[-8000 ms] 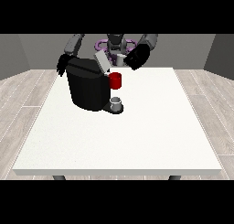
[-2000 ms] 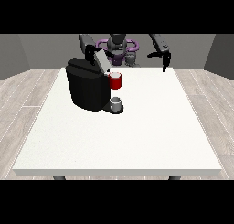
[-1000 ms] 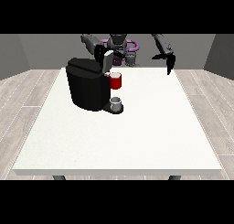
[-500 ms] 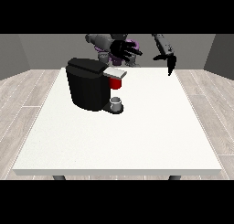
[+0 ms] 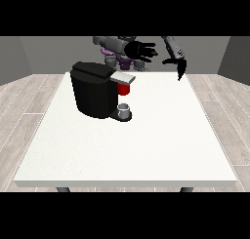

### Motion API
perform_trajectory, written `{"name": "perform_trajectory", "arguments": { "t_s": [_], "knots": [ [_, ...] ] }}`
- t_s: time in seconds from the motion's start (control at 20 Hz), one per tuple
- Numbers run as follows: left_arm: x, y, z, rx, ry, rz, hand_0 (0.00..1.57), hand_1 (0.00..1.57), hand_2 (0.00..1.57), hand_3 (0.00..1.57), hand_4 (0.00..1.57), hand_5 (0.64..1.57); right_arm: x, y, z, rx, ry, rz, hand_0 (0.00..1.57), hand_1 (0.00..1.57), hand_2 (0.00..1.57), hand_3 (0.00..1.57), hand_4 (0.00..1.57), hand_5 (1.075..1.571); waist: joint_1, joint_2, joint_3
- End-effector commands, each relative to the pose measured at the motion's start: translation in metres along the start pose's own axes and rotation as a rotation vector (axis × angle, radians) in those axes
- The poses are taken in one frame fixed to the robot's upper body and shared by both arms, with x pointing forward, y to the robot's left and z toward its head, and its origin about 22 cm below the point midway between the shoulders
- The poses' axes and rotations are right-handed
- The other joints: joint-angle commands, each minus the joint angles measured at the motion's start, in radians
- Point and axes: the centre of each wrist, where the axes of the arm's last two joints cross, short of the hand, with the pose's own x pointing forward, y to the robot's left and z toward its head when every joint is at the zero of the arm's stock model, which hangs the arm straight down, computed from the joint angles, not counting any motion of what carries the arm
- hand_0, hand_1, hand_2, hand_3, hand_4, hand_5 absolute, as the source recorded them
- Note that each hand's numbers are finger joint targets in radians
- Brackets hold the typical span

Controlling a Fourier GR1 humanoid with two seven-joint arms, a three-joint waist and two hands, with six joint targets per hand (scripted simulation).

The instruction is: Insert the coffee pod into the coffee machine and close the lid

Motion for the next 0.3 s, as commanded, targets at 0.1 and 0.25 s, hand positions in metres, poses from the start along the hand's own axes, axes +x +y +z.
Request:
{"name": "perform_trajectory", "arguments": {
  "t_s": [0.1, 0.25],
  "knots": [
    [-0.013, -0.012, 0.003, -0.004, 0.035, 0.017, 0.00, 0.00, 0.00, 0.00, 0.17, 1.571, -0.009, 0.035, 0.038, 0.205, -0.047, -0.078, 0.00, 0.00, 0.00, 0.00, 0.51, 1.571, -0.002, -0.045, 0.0002],
    [-0.023, -0.006, 0.020, 0.014, 0.008, 0.028, 0.00, 0.00, 0.00, 0.00, 0.17, 1.571, -0.015, 0.053, 0.075, 0.245, -0.080, -0.180, 0.00, 0.00, 0.00, 0.00, 0.46, 1.571, -0.020, -0.008, -0.0003]
  ]
}}
